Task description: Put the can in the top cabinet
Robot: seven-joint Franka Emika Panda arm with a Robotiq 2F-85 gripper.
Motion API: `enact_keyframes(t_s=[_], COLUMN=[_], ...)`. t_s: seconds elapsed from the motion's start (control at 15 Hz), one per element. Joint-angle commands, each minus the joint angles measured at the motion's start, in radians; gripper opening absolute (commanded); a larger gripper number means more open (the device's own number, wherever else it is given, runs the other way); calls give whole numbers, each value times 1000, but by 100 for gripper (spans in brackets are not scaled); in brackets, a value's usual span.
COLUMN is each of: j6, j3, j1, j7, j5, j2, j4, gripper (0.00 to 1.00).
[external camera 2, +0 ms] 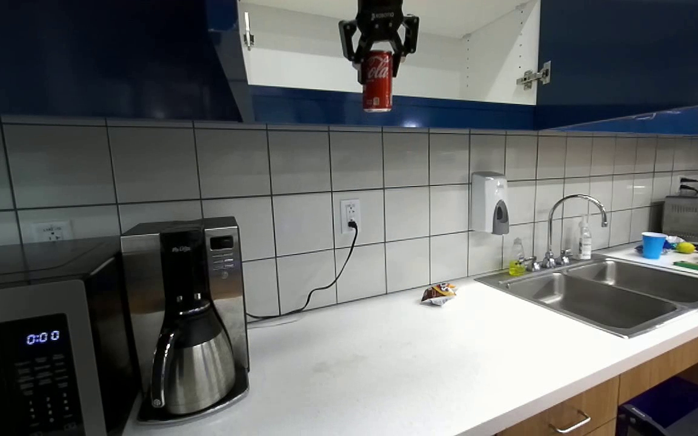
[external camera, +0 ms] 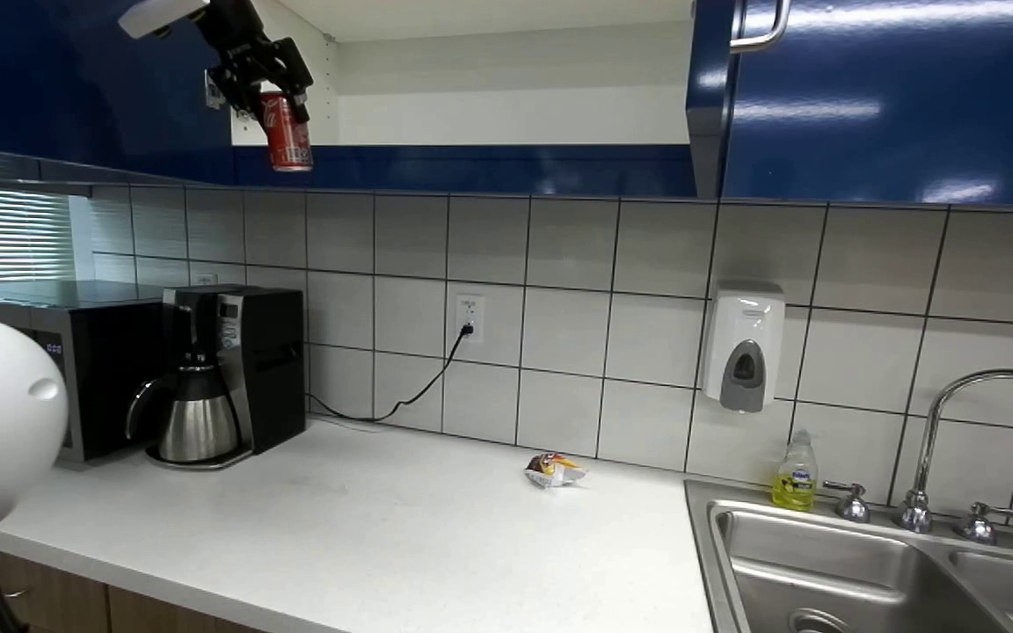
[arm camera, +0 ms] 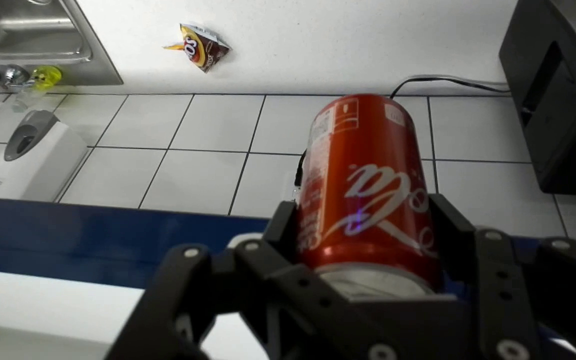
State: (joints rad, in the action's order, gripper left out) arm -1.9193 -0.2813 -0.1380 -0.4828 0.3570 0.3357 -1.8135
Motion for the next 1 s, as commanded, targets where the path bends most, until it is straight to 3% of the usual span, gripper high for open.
enact_keyframes(t_s=[0.0, 0.93], j6=[80, 224], j3=[-24, 16], j1=[28, -8], j7=[26, 18], j5=[28, 145], j2=[-80, -340], j4=[175, 593], gripper=[42, 42])
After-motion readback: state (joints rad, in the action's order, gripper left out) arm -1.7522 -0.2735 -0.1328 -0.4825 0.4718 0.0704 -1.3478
